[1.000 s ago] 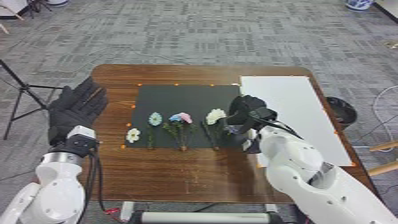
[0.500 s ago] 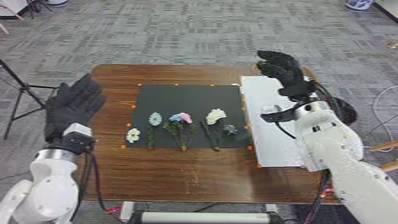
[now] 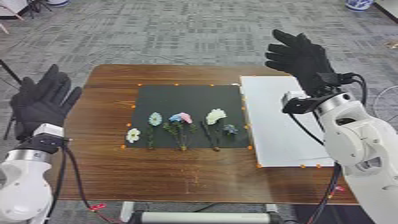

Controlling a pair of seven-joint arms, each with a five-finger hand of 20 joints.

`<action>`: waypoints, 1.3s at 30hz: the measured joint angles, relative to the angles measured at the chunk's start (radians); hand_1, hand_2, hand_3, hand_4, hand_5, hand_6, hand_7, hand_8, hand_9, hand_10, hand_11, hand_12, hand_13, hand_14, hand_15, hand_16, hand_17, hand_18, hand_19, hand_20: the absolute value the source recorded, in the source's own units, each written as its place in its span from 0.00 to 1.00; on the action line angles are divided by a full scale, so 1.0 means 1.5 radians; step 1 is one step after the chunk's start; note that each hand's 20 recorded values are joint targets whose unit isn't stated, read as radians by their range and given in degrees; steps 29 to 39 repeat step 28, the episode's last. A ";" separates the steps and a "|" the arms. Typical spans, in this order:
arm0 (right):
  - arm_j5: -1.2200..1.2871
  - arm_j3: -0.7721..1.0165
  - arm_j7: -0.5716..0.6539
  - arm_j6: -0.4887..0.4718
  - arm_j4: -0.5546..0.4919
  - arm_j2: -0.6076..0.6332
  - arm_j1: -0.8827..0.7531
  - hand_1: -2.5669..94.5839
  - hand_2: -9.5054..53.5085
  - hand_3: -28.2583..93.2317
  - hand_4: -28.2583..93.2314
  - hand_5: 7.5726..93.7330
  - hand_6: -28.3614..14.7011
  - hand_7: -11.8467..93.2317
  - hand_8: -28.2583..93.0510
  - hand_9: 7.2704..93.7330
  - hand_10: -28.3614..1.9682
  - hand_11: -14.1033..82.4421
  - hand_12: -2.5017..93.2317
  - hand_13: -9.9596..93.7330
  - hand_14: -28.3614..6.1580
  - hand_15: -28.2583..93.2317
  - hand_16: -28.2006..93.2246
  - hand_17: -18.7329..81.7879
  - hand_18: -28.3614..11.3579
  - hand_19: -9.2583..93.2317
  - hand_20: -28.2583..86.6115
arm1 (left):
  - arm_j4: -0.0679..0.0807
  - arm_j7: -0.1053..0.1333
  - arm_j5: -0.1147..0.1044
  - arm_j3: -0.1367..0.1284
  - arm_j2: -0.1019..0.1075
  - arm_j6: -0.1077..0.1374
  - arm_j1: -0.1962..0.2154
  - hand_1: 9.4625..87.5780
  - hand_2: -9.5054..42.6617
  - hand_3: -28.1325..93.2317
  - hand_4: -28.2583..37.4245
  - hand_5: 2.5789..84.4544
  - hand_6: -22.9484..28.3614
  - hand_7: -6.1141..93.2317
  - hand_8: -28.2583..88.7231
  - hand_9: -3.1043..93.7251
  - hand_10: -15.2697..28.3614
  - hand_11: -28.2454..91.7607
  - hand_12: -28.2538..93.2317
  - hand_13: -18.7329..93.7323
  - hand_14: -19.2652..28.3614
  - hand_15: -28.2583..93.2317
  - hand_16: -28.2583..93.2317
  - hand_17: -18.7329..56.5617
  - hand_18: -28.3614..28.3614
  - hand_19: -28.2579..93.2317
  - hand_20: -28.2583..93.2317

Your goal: Arrange flowers

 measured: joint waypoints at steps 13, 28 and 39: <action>0.036 0.061 -0.007 -0.012 -0.039 -0.036 -0.085 0.10 0.32 0.82 0.04 0.36 0.51 0.14 0.18 0.36 0.37 0.18 0.17 0.39 0.38 0.30 0.42 0.29 0.26 0.42 0.38 | 0.004 0.010 0.003 0.003 0.002 0.026 -0.012 0.16 0.42 0.82 0.00 0.36 0.58 0.06 0.19 0.27 0.61 0.30 0.28 0.29 0.56 0.26 0.19 0.19 0.66 0.42 0.29; 0.041 0.059 -0.006 -0.013 -0.043 -0.043 -0.088 0.11 0.32 0.82 0.04 0.37 0.51 0.15 0.18 0.36 0.38 0.18 0.17 0.40 0.37 0.29 0.43 0.29 0.25 0.42 0.38 | 0.003 0.037 0.010 0.020 0.006 0.045 -0.026 0.17 0.42 0.82 0.00 0.35 0.58 0.07 0.19 0.27 0.61 0.31 0.29 0.29 0.56 0.26 0.19 0.19 0.66 0.42 0.29; 0.041 0.059 -0.006 -0.013 -0.043 -0.043 -0.088 0.11 0.32 0.82 0.04 0.37 0.51 0.15 0.18 0.36 0.38 0.18 0.17 0.40 0.37 0.29 0.43 0.29 0.25 0.42 0.38 | 0.003 0.037 0.010 0.020 0.006 0.045 -0.026 0.17 0.42 0.82 0.00 0.35 0.58 0.07 0.19 0.27 0.61 0.31 0.29 0.29 0.56 0.26 0.19 0.19 0.66 0.42 0.29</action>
